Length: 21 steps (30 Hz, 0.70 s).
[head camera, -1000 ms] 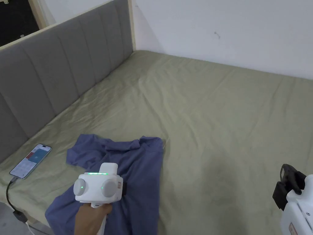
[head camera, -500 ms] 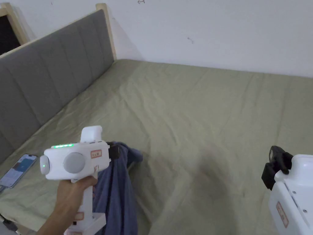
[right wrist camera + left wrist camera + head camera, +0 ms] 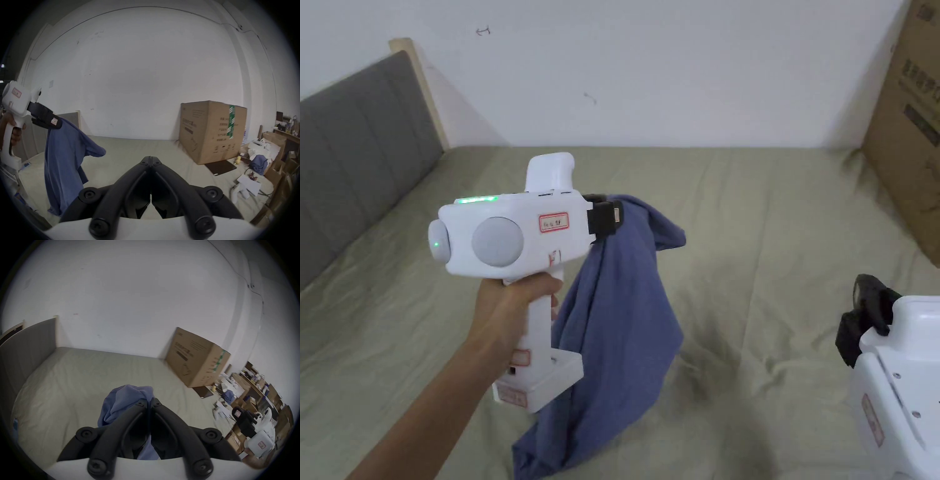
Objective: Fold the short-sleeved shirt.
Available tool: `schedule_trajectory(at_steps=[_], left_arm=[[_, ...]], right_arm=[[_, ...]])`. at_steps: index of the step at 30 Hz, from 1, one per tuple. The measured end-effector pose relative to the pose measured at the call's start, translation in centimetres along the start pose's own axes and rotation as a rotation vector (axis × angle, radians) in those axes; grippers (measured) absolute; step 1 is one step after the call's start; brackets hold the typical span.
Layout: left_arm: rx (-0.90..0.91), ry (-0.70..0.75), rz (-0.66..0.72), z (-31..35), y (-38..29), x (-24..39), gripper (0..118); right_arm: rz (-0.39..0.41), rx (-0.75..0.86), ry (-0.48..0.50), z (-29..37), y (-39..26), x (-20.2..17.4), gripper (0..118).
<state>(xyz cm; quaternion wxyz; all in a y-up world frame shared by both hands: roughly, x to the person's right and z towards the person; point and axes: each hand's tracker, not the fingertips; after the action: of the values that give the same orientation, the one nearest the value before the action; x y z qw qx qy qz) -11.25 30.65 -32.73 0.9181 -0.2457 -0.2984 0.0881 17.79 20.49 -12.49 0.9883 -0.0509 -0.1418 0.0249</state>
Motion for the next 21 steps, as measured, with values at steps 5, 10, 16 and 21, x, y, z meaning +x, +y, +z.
schedule_trajectory(at_steps=[5, 10, 16, 21], left_arm=[[-0.002, -0.052, -0.023, -5.2, -2.1, 4.1, 2], [-0.245, -0.027, -0.074, -11.1, -7.9, 5.8, 2], [-0.472, -0.016, -0.098, -17.3, -15.6, 5.6, 2], [-0.600, 0.055, -0.103, -20.4, -20.4, 5.3, 4]], right_arm=[[0.012, -0.008, -0.068, 1.5, -0.5, 3.4, 0], [0.000, -0.033, -0.128, 2.4, -1.4, 5.7, 0], [0.000, -0.065, -0.159, 2.5, -2.6, 6.9, 0], [-0.009, -0.091, -0.163, 2.1, -3.1, 6.7, 0]])
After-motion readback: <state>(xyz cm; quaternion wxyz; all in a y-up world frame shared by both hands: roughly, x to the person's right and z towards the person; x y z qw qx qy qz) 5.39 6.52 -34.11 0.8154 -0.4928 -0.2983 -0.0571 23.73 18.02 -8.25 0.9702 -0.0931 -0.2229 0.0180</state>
